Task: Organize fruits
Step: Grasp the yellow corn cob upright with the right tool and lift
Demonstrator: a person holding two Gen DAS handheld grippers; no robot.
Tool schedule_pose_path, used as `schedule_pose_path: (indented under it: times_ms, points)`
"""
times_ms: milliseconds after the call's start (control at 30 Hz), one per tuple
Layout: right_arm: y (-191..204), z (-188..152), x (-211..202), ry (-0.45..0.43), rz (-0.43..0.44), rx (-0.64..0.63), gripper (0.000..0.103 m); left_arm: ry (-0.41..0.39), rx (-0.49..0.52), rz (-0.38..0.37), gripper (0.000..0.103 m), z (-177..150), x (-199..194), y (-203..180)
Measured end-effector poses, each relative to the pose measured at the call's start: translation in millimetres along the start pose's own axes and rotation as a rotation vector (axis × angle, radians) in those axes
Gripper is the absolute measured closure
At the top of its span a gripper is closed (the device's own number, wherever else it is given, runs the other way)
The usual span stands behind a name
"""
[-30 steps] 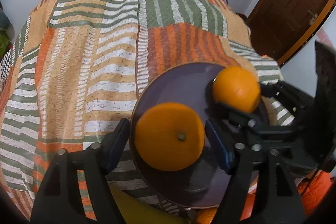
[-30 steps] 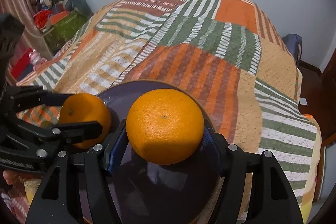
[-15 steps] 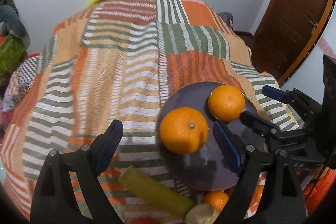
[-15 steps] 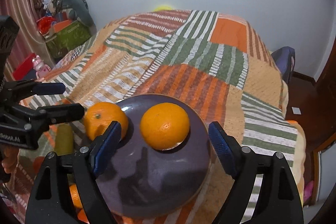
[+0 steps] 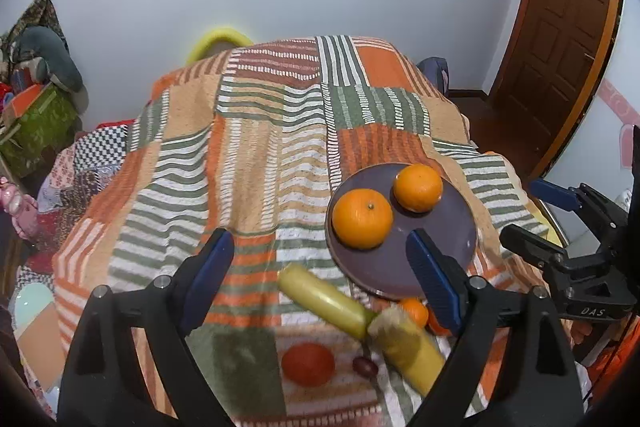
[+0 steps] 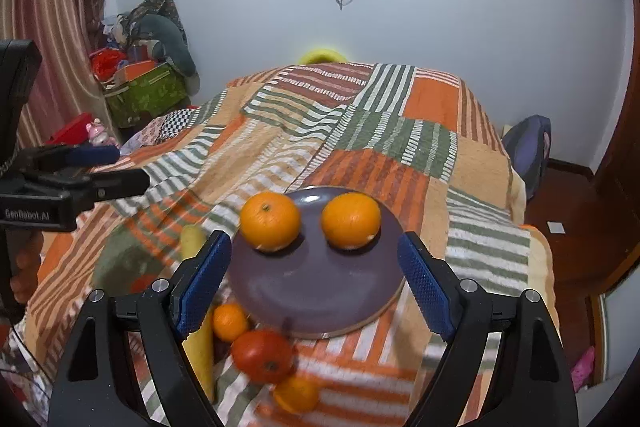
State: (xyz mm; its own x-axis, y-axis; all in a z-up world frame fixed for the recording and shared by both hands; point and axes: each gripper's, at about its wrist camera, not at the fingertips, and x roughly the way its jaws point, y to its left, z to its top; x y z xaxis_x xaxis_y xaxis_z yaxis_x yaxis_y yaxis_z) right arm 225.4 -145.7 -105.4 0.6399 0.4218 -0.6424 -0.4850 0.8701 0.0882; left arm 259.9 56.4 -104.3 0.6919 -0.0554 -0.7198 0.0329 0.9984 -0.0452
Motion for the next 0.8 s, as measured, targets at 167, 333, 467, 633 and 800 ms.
schedule_pose_path:
  times_ms: [167, 333, 467, 633, 800]
  points:
    - [16.0, -19.5, -11.0, 0.012, 0.025, 0.01, 0.02, 0.005, -0.018, 0.005, 0.01, -27.3, -19.9, 3.5]
    - [33.0, -39.6, -8.4, 0.053, 0.056, 0.01, 0.02, 0.027, -0.039, 0.007, 0.01, -52.7, -28.4, 12.7]
    - [43.6, -50.0, 2.5, 0.108, 0.094, 0.021, 0.031, 0.044, -0.071, 0.007, 0.01, -65.9, -30.3, 24.9]
    - [56.0, -59.8, 20.9, 0.186, 0.132, 0.017, 0.053, 0.064, -0.092, 0.025, 0.01, -79.0, -29.1, 37.6]
    - [66.0, -65.9, 42.3, 0.246, 0.161, 0.002, 0.065, 0.08, -0.093, 0.036, 0.01, -87.3, -23.8, 45.6]
